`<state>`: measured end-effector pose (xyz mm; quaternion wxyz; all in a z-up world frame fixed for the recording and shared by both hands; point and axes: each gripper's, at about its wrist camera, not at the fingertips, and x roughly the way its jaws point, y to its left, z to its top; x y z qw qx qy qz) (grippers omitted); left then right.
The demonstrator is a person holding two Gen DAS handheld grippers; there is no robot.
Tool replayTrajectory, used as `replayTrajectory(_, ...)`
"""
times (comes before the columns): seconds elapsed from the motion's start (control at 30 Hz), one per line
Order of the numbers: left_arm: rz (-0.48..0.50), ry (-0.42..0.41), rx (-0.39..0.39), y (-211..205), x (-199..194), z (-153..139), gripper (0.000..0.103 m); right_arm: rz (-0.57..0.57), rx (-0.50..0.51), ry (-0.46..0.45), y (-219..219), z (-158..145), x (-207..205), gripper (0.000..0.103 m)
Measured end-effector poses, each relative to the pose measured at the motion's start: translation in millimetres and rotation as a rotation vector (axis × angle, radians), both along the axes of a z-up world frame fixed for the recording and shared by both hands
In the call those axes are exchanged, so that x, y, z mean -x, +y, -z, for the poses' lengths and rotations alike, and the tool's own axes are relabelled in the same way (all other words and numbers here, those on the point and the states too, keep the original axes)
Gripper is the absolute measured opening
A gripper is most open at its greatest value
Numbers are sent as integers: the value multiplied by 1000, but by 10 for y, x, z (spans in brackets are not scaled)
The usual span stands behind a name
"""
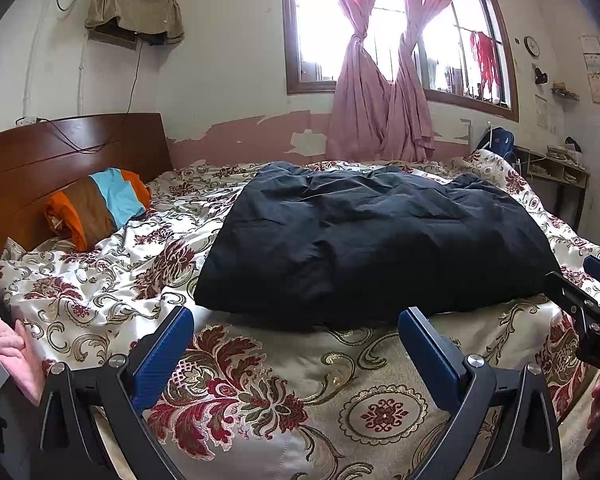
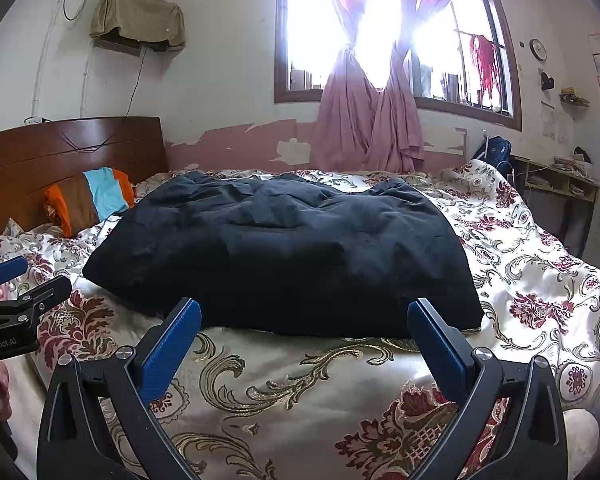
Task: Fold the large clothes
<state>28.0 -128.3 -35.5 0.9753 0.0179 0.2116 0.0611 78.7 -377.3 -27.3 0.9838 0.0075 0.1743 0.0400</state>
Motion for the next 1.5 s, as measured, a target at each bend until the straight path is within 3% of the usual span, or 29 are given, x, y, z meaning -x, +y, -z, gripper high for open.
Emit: replayTrajectory(1.5,1,-3,-1,-5,13,3,103,2,1,2,-3,24,12,101)
